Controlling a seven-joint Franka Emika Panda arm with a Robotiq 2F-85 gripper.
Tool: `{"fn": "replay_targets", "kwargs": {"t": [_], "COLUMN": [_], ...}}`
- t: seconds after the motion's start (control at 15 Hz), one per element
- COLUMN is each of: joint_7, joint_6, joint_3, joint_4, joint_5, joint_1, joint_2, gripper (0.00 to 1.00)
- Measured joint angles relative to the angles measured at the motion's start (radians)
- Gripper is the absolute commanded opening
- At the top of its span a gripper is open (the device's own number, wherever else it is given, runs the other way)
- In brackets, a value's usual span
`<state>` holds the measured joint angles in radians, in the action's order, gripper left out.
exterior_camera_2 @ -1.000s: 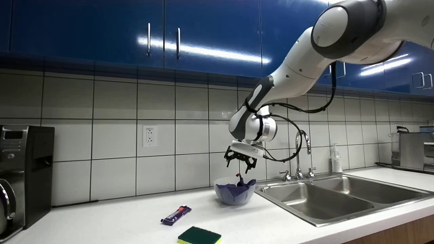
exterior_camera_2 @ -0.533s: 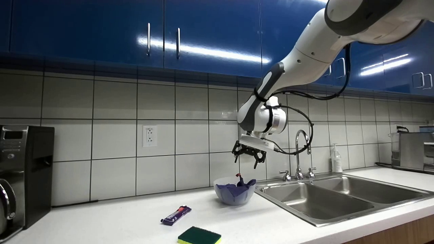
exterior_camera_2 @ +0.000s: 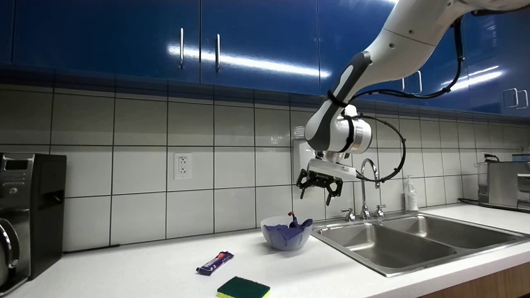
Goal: Put the blue towel inside the plastic bowl
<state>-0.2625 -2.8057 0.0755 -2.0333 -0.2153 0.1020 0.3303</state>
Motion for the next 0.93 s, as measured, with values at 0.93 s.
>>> {"fn": "replay_targets", "kwargs": {"t": [0.93], "joint_7": [0.012], "joint_6": [0.088], "joint_3": [-0.013], "joint_4": [-0.488], "joint_5": [0.061], "joint_1": [-0.010], "joint_2": [-0.462], "gripper": [1.00]}}
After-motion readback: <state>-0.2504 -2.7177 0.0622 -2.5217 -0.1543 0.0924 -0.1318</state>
